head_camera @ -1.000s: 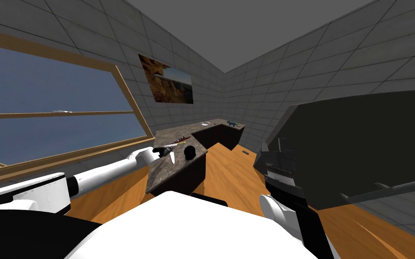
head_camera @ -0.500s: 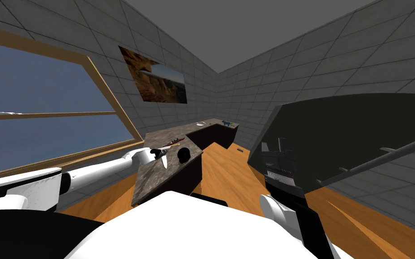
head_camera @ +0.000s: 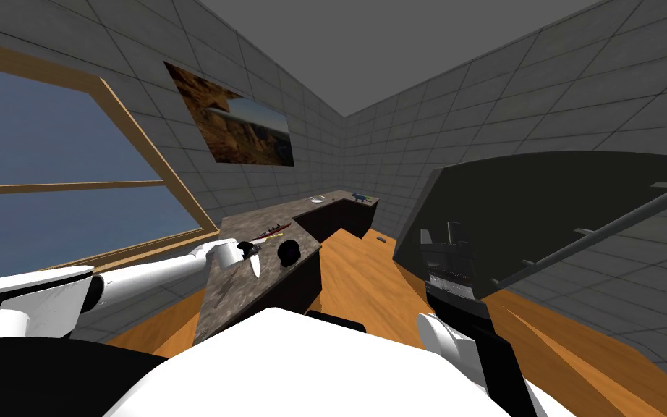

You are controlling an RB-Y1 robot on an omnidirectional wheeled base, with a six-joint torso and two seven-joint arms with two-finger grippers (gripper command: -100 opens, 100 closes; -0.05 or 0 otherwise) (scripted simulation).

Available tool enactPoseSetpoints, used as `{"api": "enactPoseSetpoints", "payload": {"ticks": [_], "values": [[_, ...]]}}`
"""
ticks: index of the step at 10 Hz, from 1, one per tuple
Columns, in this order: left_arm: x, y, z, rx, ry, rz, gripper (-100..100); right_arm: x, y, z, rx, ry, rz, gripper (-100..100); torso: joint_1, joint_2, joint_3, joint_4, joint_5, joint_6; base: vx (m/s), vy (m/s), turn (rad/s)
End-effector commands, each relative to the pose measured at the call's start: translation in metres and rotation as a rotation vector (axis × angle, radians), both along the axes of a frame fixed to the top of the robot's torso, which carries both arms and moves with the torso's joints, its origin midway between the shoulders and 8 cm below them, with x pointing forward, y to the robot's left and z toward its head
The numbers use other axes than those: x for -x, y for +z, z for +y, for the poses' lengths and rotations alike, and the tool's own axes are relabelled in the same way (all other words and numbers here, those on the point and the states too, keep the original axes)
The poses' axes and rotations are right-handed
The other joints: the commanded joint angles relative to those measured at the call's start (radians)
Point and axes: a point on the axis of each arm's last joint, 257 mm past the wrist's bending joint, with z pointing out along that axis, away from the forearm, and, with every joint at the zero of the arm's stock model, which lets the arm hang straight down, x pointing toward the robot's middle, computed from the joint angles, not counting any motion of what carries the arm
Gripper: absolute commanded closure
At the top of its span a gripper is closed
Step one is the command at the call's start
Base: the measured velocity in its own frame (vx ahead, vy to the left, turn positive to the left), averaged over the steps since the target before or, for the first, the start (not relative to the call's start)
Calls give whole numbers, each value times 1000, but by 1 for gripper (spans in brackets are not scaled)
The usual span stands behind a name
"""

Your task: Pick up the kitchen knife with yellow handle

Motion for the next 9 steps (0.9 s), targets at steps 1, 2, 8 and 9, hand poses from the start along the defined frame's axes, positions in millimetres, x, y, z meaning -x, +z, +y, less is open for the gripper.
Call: {"api": "enactPoseSetpoints", "payload": {"ticks": [1, 2, 8, 9], "values": [[0, 0, 0, 0, 0, 0, 0, 0, 0, 0, 0, 0, 0, 0, 0, 0, 0, 0, 0, 0, 0, 0, 0], [2, -9, 2, 1, 4, 0, -100, 0, 0, 0, 0, 0, 0, 0, 0, 0, 0, 0, 0, 0, 27, 22, -34], [4, -16, 4, 0, 8, 1, 100, 0, 0, 0, 0, 0, 0, 0, 0, 0, 0, 0, 1, 1, 15, 18, -10], [3, -16, 3, 0, 7, -1, 100, 0, 0, 0, 0, 0, 0, 0, 1, -1, -1, -1, 1, 1, 0, 0, 0]]}}
